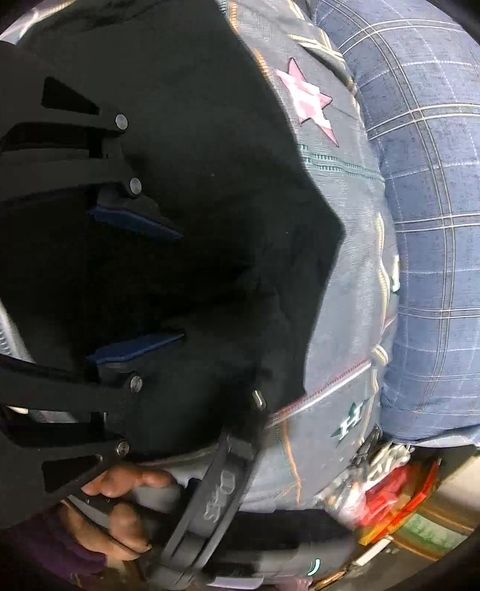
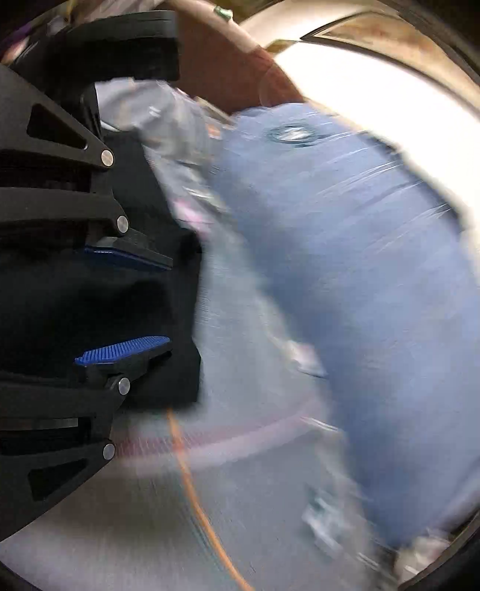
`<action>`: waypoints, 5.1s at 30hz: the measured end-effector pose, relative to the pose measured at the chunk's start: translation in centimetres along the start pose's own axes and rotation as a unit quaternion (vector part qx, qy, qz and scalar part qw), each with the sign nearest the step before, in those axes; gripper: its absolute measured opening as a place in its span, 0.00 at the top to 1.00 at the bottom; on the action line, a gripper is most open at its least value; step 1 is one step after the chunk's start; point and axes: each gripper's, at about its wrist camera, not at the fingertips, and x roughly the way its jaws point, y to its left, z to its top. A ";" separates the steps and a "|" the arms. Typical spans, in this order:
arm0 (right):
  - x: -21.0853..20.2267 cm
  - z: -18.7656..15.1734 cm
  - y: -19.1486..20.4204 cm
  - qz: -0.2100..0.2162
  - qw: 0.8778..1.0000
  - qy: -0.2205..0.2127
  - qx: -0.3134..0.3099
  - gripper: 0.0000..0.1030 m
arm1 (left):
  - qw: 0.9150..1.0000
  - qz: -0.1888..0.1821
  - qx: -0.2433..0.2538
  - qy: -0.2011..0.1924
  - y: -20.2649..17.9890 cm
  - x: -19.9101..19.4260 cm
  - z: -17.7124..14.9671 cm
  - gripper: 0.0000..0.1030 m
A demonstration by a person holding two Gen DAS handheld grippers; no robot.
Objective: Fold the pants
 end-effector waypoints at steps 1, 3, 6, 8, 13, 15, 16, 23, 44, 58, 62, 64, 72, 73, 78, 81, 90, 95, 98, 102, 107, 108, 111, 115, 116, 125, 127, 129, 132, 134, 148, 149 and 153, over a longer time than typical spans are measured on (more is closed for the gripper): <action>0.8 0.1 -0.6 0.014 1.000 -0.002 0.007 0.65 | 1.000 0.006 0.005 -0.008 0.0 -0.2 -0.1 0.50; 0.9 0.9 -0.9 0.024 0.999 -0.009 0.021 0.65 | 1.000 0.013 0.013 -0.002 -0.1 -0.3 0.0 0.49; -0.1 0.7 -0.9 0.028 0.999 -0.024 0.028 0.63 | 1.000 0.012 -0.012 -0.008 1.0 -1.9 -0.1 0.50; -2.2 0.3 -0.2 0.036 0.997 -0.062 0.008 0.61 | 0.999 0.033 -0.014 -0.032 1.9 -3.5 -0.9 0.50; -4.6 -1.4 3.5 0.036 0.993 -0.088 -0.075 0.41 | 0.990 0.102 -0.046 -0.082 6.3 -8.1 -4.6 0.50; -2.3 -2.9 4.6 0.010 0.995 -0.023 -0.101 0.39 | 0.983 0.139 -0.063 -0.106 8.5 -10.1 -6.6 0.50; -0.3 -3.9 5.0 -0.033 0.992 0.023 -0.117 0.38 | 0.977 0.158 -0.076 -0.119 9.6 -11.1 -7.5 0.50; 0.3 -6.5 8.0 -0.110 0.971 -0.017 -0.213 0.33 | 0.945 0.170 -0.216 -0.179 16.9 -14.1 -12.4 0.35; 17.6 -2.5 32.8 -0.035 0.929 0.219 -0.295 0.33 | 0.939 0.070 -0.287 -0.173 20.9 -9.2 -13.5 0.31; 21.6 -4.7 30.8 -0.098 0.899 0.260 -0.337 0.73 | 0.938 0.044 -0.291 -0.185 20.9 -9.7 -14.1 0.31; 17.3 -2.7 29.8 -0.051 0.929 0.223 -0.291 0.74 | 0.937 0.026 -0.277 -0.213 20.3 -10.7 -14.2 0.31; 15.1 -2.2 29.3 -0.039 0.939 0.201 -0.277 0.75 | 0.936 0.017 -0.268 -0.226 19.8 -11.1 -14.1 0.26; 7.4 0.4 27.6 0.007 0.965 0.105 -0.241 0.76 | 0.939 -0.022 -0.182 -0.290 16.1 -13.6 -14.1 0.22; 6.5 0.5 27.0 0.012 0.967 0.098 -0.233 0.76 | 0.940 -0.030 -0.175 -0.291 15.7 -13.7 -13.9 0.22; 3.7 0.6 24.8 0.034 0.976 0.083 -0.199 0.76 | 0.946 -0.026 -0.122 -0.300 13.1 -14.9 -13.1 0.22; 2.6 0.8 24.2 0.046 0.978 0.078 -0.187 0.76 | 0.943 0.019 -0.083 -0.321 11.6 -16.3 -13.2 0.17; 0.5 0.9 24.0 0.060 0.980 0.058 -0.181 0.76 | 0.962 -0.049 -0.050 -0.262 12.7 -14.2 -9.9 0.16; -1.0 1.7 22.0 0.065 0.984 0.038 -0.160 0.76 | 0.966 -0.059 0.014 -0.252 8.9 -14.6 -8.5 0.61; -2.4 2.9 19.8 0.063 0.987 0.022 -0.144 0.76 | 0.963 -0.073 0.052 -0.253 5.2 -15.2 -7.3 0.67; -4.1 4.9 15.6 0.069 0.991 0.011 -0.114 0.76 | 0.961 -0.096 0.086 -0.246 0.4 -14.6 -5.8 0.67; -5.8 7.1 9.9 0.049 0.993 0.001 -0.105 0.82 | 0.965 -0.131 0.108 -0.202 -4.7 -10.0 -4.4 0.63; -6.2 7.4 8.6 0.033 0.994 -0.007 -0.106 0.82 | 0.967 -0.143 0.104 -0.182 -5.4 -8.5 -4.4 0.62; -7.3 7.9 3.9 -0.013 0.998 -0.012 -0.067 0.82 | 0.976 -0.154 0.112 -0.106 -7.3 -5.2 -5.2 0.62; -9.8 6.5 -0.3 -0.054 0.997 -0.011 -0.051 0.78 | 0.968 -0.190 0.122 -0.110 -6.4 -7.4 -7.3 0.62; -10.1 6.1 -0.8 -0.054 0.997 -0.008 -0.046 0.78 | 0.967 -0.188 0.123 -0.117 -5.8 -8.4 -7.6 0.61; -11.3 1.3 5.1 0.013 0.995 -0.029 -0.091 0.77 | 0.978 -0.057 0.064 -0.190 1.2 -13.5 -5.4 0.45; -10.0 0.4 6.4 0.006 0.995 -0.024 -0.099 0.71 | 0.984 -0.008 0.048 -0.172 1.8 -12.0 -4.2 0.45; -8.5 0.0 6.7 -0.010 0.995 -0.013 -0.100 0.67 | 0.988 0.022 0.028 -0.151 1.9 -10.1 -2.6 0.45; -5.7 -0.5 6.0 -0.052 0.995 0.005 -0.086 0.67 | 0.990 0.067 0.012 -0.125 1.4 -7.4 -1.3 0.43; -4.2 -0.7 4.9 -0.076 0.995 0.014 -0.071 0.62 | 0.992 0.083 0.008 -0.099 1.2 -5.6 -1.0 0.39; -2.5 -2.0 2.1 -0.058 0.992 -0.027 -0.107 0.54 | 0.994 0.094 -0.042 -0.022 3.4 -1.0 -0.9 0.02; -2.8 -1.9 2.1 -0.054 0.993 -0.029 -0.104 0.54 | 0.994 0.096 -0.039 -0.026 3.4 -1.4 -1.0 0.04; -5.8 -2.1 1.4 -0.031 0.997 -0.056 -0.052 0.51 | 0.992 0.104 -0.016 -0.075 2.9 -4.9 -2.7 0.04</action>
